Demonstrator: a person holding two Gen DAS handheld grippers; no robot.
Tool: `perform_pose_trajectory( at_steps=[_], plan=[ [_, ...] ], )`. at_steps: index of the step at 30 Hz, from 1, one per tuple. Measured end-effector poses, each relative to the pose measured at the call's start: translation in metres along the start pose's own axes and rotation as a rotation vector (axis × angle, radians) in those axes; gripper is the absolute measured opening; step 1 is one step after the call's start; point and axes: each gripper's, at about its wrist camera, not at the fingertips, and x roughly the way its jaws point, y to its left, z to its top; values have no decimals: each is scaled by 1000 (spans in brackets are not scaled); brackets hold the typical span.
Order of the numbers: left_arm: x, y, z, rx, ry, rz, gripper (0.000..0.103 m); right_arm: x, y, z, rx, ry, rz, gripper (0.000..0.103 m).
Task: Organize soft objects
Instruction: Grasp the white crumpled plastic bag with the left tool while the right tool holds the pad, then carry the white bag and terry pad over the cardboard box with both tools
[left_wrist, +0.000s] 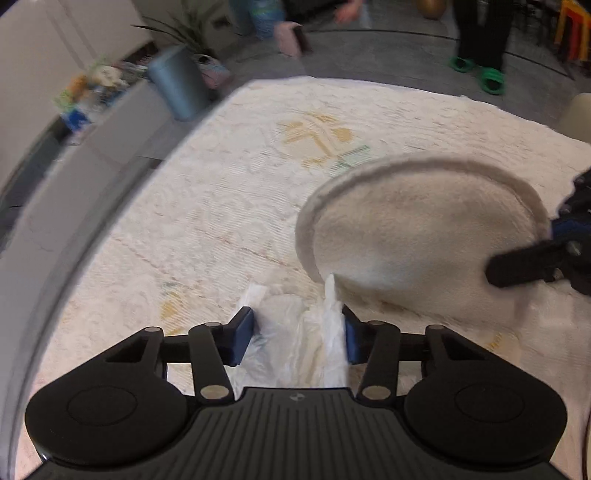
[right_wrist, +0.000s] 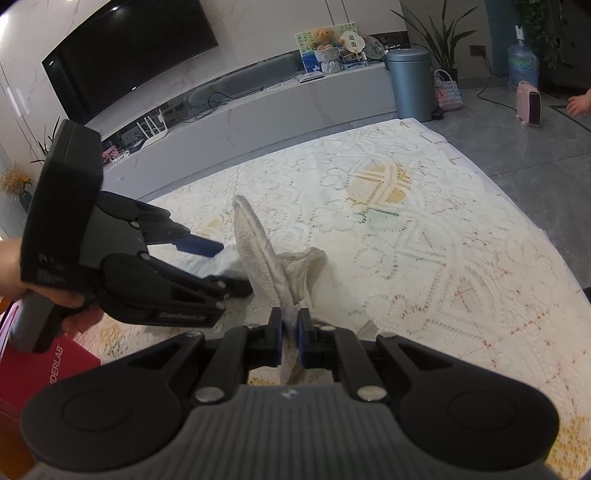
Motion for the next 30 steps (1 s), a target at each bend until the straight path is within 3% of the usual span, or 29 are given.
perform_pose_trajectory(
  at_steps=[3,5,7,8,10,14,20,30],
  plan=[
    [1,-4,6,-42,29,58,42,2,1,1,-1,3,4,5],
    [-3,-12,10,-18,27,151,38,2,1,0,-2,3,8,5],
    [-18,-22,12,5,-60,319,37,1,2,0,-6,1,11,5],
    [-28,-26,14,2,-110,358,37,0,2,0,-8,-3,9,5],
    [-47,-24,22,-54,-161,345,36,-3,3,1,-12,-10,9,4],
    [-74,-16,30,-210,-143,258,35,-10,3,2,-6,-24,15,4],
    [-115,-21,26,-359,-151,184,35,-22,-1,2,18,-54,30,3],
    [-180,-50,-16,-421,-135,92,34,-48,16,-7,-36,-67,57,3]
  ],
)
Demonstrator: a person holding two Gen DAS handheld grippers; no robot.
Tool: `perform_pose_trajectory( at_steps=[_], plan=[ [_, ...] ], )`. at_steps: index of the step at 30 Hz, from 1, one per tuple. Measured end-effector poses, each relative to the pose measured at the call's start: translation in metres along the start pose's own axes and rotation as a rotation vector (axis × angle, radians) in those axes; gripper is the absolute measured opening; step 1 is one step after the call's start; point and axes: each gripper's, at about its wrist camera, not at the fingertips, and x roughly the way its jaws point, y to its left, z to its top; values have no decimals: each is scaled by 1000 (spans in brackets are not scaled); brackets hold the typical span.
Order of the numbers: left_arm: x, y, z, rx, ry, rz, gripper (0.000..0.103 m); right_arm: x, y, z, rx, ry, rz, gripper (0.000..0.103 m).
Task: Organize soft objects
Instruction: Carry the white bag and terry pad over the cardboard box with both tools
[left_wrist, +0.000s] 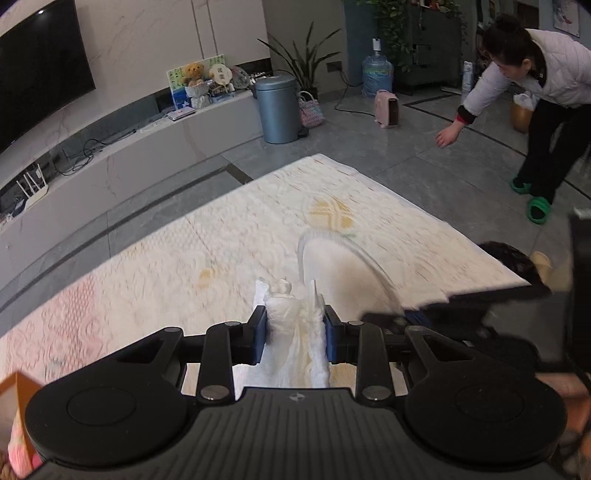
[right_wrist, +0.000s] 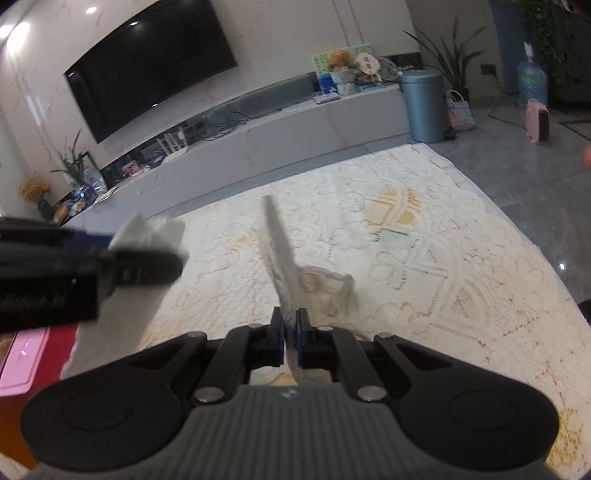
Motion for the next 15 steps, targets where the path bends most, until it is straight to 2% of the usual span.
perform_pose_trajectory(
  at_steps=[3,5,8,11,15],
  plan=[
    [-29,-2,-17,-1,-43,-37,34,-12,18,-4,-74,11,25,3],
    [-47,-5,-29,21,-71,-37,34,-19,28,-7,-98,27,28,3],
    [-65,-5,-44,38,-80,-29,34,-32,42,-15,-125,41,88,2],
    [-77,5,-58,6,-91,-45,34,-47,59,-23,-206,69,114,2],
    [-96,24,-80,-61,-131,-55,34,-62,69,-27,-218,95,137,2]
  ],
)
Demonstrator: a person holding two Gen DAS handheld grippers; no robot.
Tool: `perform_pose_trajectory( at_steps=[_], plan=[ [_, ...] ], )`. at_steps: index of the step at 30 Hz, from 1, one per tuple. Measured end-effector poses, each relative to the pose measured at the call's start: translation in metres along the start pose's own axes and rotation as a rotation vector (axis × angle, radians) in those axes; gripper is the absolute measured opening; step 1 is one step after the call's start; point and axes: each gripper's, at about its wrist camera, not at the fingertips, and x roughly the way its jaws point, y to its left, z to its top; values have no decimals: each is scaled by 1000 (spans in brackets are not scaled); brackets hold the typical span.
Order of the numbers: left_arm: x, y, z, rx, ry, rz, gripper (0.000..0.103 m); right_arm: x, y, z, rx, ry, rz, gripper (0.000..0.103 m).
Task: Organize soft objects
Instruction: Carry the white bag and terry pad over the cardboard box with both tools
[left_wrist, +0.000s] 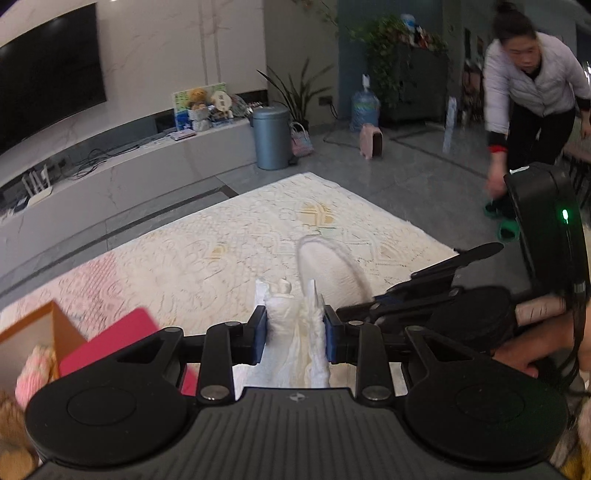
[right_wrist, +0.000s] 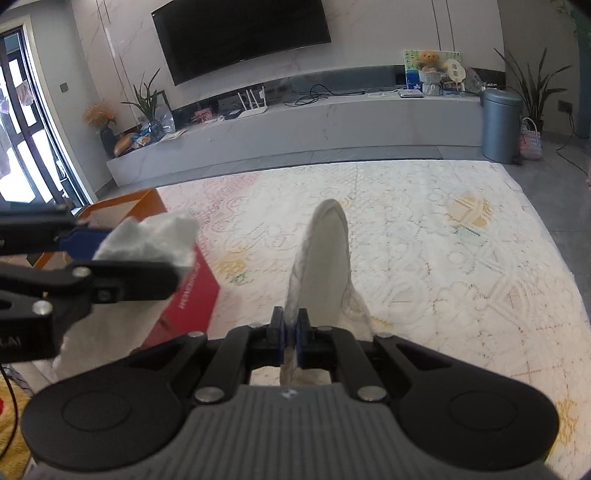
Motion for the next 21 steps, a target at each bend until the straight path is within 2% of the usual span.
perform_pose_trajectory(
  at_steps=[6,12,16,21],
  plan=[
    [-32,31,-38,-131,-33,1,34,-17,22,5,-2,10,46,2],
    [-75,69,-82,-293,-77,14,34,-34,66,6,-108,61,103,2],
    [-112,90,-95,-351,-140,54,34,-55,100,8,-127,33,176,2],
    [-152,116,-102,-421,-206,116,34,-84,148,18,-152,-9,330,2]
  ],
)
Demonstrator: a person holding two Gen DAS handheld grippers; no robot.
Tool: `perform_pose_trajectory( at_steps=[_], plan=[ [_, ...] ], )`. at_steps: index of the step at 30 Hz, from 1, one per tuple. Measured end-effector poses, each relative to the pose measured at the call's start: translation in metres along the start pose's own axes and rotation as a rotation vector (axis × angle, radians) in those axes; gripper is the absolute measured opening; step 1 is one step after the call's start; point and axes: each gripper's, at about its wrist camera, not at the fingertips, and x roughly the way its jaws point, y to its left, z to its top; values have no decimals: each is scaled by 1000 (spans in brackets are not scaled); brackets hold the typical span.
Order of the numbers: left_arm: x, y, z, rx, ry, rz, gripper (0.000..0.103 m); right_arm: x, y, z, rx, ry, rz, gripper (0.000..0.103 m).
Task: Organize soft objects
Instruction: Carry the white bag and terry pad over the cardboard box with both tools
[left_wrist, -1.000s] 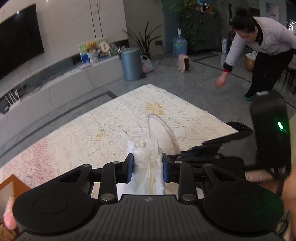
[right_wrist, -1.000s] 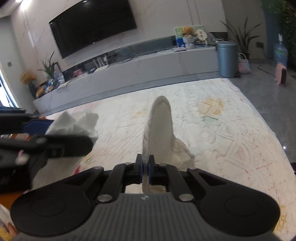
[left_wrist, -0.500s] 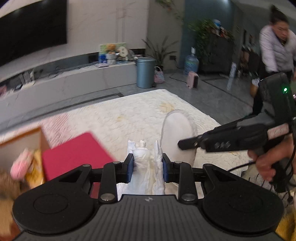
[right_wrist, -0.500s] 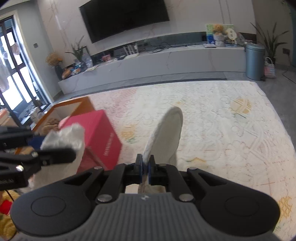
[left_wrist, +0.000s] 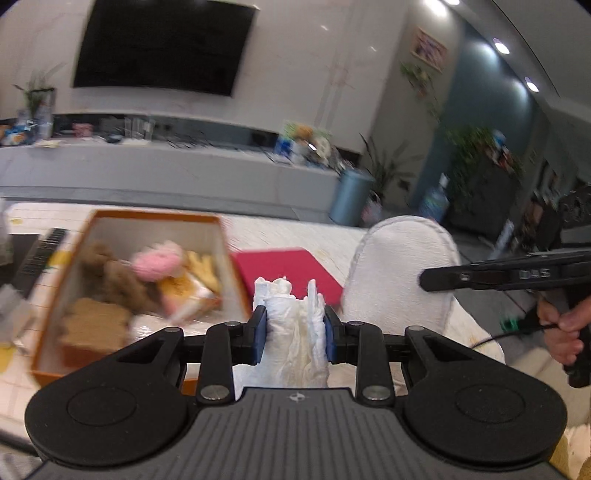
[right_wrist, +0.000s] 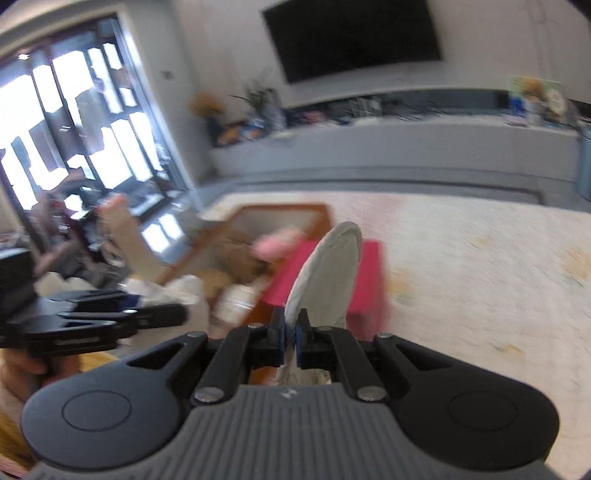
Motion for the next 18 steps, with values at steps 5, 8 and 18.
perform_pose_trajectory(
  at_steps=[5,8,18],
  plan=[
    [-34,32,6,-37,-90,104,34,-1,56,25,-88,-40,77,2],
    [-53,44,12,-49,-200,192,34,6,80,44,-117,-66,100,2],
    [-27,78,37,-137,-200,171,35,87,108,81,-206,40,166,2]
  ],
)
